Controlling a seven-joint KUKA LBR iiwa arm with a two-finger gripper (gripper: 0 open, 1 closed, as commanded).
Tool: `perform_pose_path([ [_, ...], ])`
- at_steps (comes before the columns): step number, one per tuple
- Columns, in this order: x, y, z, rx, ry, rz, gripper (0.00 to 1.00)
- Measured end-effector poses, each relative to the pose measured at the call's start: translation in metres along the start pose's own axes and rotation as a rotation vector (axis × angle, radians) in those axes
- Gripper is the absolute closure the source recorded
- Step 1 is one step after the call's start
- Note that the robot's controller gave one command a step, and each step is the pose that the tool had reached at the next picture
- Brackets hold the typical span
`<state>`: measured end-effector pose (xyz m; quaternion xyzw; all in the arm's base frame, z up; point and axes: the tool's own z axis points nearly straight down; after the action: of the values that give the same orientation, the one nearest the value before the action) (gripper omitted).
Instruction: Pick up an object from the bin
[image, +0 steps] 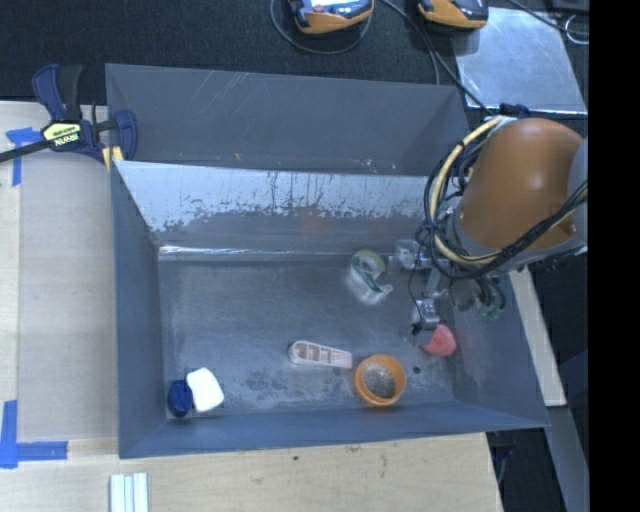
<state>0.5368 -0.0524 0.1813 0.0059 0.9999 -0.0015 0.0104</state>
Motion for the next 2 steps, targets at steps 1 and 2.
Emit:
perform_pose_path([
  [1, 0.036, -0.004, 0.091, 0.0, -0.007, 0.066, 0.0],
  [2, 0.027, -0.041, 0.089, 0.001, -0.003, 0.084, 1.0],
])
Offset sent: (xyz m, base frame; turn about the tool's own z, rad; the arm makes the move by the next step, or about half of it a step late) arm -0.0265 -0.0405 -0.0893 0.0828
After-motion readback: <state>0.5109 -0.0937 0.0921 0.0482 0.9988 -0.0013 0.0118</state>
